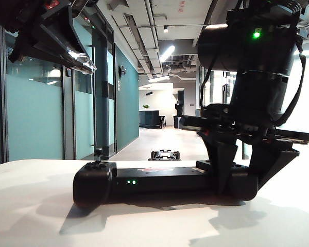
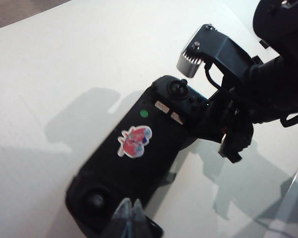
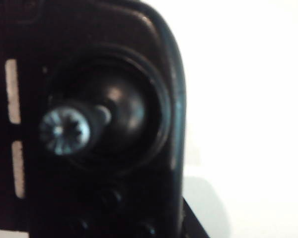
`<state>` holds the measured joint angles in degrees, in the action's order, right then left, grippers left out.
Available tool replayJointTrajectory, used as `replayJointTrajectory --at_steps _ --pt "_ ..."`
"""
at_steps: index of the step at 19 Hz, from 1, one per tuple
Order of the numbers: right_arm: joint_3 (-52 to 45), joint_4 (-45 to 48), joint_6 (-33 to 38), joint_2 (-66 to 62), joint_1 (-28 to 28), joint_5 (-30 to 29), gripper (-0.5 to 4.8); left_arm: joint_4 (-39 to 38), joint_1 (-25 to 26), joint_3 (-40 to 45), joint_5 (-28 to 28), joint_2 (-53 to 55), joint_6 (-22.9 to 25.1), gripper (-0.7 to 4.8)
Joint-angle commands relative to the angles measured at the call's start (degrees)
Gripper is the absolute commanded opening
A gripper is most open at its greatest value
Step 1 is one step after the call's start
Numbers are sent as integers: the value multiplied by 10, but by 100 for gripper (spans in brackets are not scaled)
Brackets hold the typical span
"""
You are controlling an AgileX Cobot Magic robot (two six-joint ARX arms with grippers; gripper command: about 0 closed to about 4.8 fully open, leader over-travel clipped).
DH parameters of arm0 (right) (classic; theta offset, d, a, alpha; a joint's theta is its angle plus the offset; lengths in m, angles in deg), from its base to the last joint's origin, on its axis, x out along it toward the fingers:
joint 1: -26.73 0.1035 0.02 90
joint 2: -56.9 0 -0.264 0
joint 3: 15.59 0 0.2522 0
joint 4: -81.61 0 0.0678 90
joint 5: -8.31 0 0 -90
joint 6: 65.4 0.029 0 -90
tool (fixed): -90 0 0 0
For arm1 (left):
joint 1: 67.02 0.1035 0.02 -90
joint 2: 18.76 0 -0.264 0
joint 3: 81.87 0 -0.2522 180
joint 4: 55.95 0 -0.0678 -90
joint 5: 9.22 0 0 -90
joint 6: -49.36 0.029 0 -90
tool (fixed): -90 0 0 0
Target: Push the left joystick on the remote control sitting on the white table forward to make the robot dog walk in a straight line until it approaches the door.
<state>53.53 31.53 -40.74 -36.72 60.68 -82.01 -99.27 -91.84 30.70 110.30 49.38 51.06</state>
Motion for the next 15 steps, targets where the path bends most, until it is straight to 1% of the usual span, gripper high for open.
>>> replayJointTrajectory --at_steps 1,3,5,6,8,12,15 --pt "-1 -17 45 -1 9 -8 202 5 -1 0 17 -1 3 -5" --pt "-1 -22 73 -1 14 -9 203 5 -1 0 18 -1 3 -5" --pt "-1 -29 107 -1 17 -7 244 3 -1 0 24 -1 17 -5" --pt "-1 -31 113 -1 17 -6 244 4 -1 1 31 -1 28 -5" --pt "-1 -35 114 -1 17 -5 243 9 -1 10 38 -1 40 -5" --pt "-1 -37 113 -1 17 3 238 38 -1 51 38 -1 41 -5" --pt "-1 -39 113 -1 17 4 200 81 -1 91 39 -1 43 -5"
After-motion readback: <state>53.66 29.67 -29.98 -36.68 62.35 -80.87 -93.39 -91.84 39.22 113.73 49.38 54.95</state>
